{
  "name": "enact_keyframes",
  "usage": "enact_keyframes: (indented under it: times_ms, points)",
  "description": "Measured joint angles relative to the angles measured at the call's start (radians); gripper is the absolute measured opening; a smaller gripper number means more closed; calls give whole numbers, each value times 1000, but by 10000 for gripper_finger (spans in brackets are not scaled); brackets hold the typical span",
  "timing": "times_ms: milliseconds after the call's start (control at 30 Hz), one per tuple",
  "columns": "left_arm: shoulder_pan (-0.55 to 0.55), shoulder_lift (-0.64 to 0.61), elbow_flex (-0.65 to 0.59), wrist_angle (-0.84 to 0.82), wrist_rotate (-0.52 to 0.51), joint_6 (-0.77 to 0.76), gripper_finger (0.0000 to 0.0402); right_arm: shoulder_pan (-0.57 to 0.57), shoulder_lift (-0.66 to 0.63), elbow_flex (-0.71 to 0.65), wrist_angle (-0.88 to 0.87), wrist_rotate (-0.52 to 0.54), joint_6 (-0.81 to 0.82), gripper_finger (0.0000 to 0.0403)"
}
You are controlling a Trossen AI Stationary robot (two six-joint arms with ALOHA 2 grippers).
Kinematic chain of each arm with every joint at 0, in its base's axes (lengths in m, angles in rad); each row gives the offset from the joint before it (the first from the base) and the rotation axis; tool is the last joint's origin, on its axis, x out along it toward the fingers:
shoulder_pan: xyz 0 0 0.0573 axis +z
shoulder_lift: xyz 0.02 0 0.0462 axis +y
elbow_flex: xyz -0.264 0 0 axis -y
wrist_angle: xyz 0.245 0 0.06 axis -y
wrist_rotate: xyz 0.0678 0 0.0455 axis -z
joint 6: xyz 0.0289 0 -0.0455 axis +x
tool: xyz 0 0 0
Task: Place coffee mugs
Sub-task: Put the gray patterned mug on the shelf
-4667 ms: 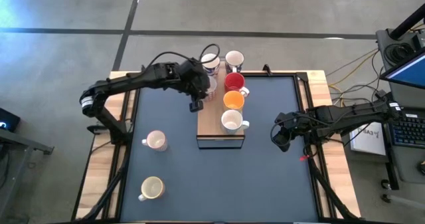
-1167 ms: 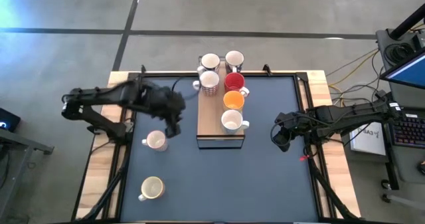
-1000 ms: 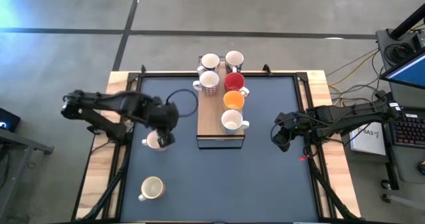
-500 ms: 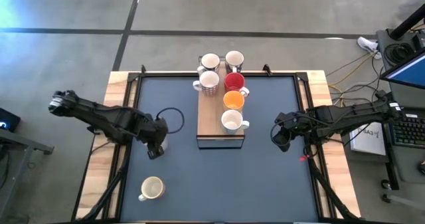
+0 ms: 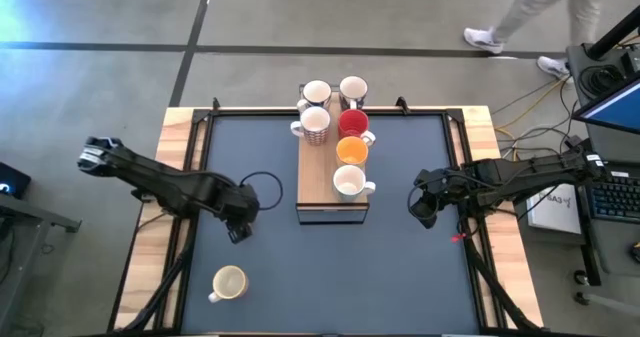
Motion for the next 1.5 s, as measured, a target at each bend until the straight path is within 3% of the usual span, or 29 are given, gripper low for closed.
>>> enact_keyframes:
  times_ms: [233,533,767,1233,1367,1500]
  points:
    - [0,33,6,0,-3,17,89,0,0,0,0,0,0,61]
    - [-1,-37,29,0,-3,-23,89,0,0,0,0,0,0,61]
    - [-16,-47,29,16,61,-59,89,0,0,0,0,0,0,61]
    - [-19,54,27,-3,24,-50,124,0,0,0,0,0,0,61]
    - [-19,97,27,19,23,-5,100,0,0,0,0,0,0,61]
    - [-20,130,29,31,24,20,39,0,0,0,0,0,0,61]
